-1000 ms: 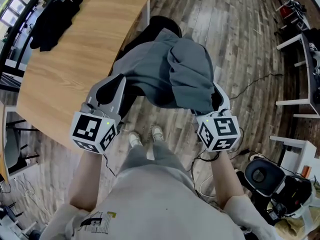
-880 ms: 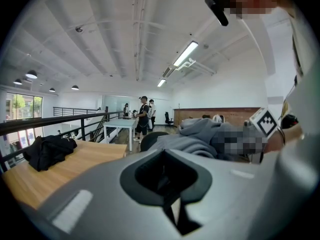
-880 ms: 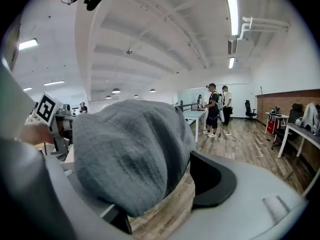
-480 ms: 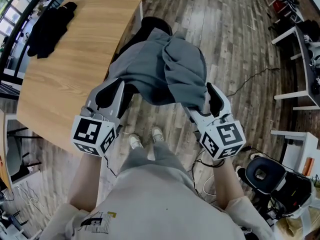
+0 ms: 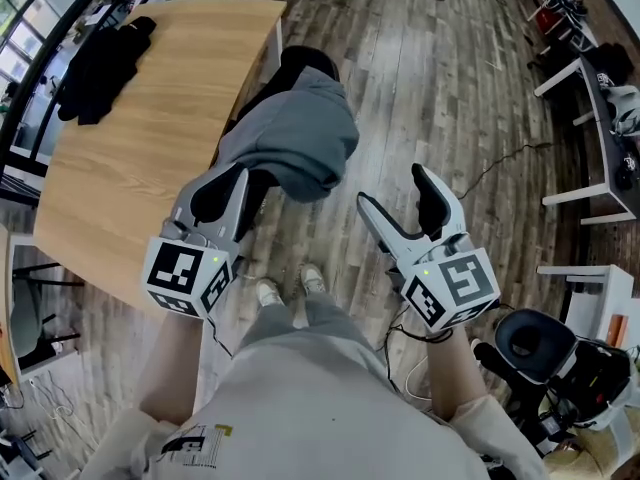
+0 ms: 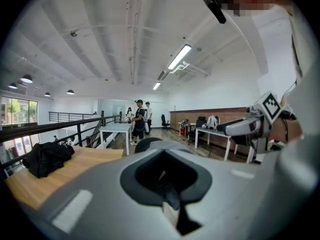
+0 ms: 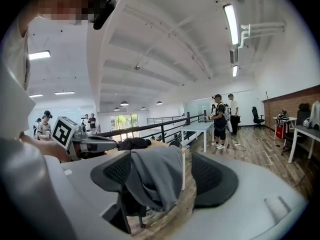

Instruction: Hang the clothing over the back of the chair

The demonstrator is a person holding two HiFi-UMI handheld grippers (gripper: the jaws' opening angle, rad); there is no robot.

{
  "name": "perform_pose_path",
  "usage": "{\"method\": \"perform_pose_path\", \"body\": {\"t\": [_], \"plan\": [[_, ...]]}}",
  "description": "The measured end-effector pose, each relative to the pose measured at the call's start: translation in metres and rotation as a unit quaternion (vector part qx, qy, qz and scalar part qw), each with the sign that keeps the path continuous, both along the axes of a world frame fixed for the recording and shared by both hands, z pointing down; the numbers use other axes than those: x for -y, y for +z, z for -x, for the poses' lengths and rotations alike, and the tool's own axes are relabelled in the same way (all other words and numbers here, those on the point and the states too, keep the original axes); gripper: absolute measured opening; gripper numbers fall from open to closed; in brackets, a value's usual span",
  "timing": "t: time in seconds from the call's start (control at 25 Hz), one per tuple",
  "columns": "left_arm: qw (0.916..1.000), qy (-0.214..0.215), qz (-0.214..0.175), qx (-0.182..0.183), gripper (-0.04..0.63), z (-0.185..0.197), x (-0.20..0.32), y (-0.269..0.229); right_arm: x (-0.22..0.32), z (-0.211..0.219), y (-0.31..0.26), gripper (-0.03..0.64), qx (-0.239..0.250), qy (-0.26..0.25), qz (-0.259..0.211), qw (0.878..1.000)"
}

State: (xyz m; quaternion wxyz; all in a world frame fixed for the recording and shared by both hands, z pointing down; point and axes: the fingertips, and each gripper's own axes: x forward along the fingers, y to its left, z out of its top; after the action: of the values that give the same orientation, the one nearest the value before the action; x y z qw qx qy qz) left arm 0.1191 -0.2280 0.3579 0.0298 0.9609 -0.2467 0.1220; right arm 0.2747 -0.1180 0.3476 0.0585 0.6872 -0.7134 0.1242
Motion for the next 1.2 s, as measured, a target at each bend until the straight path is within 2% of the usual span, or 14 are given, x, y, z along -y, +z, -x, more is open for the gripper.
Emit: {"method": "perform_pose_path", "body": {"t": [0.24,0.48,0.88,0.96,1.04,1.2], "plan": [[0.999,-0.019,-0.032,-0.025,0.002,0.011,-0.001,-0.038,0.008,0.011,-0.027,0.373,-0.012,-0.012,-0.022,1.0],[0.9966,-0.026,-0.071,-0.032,0.002,0.023,-0.007,-0.075,0.021,0.035,-0.059,0.33,-0.018,-0.047,-0.057,0.997],[0.9927,-0.077,-0.084,-0.04,0.002,0.073,0.001,-0.098,0.053,0.099,-0.098,0.246,-0.016,-0.123,-0.103,0.987],[0.9914,-0.089,-0.086,-0.041,0.002,0.087,0.002,-0.104,0.061,0.114,-0.104,0.18,-0.014,-0.139,-0.107,0.984],[0.9897,-0.103,-0.09,-0.042,0.002,0.101,0.003,-0.109,0.069,0.13,-0.111,0.151,-0.014,-0.155,-0.114,0.981],[0.9858,-0.131,-0.097,-0.042,0.002,0.126,0.004,-0.114,0.079,0.158,-0.124,0.157,-0.021,-0.176,-0.133,0.975]]}}
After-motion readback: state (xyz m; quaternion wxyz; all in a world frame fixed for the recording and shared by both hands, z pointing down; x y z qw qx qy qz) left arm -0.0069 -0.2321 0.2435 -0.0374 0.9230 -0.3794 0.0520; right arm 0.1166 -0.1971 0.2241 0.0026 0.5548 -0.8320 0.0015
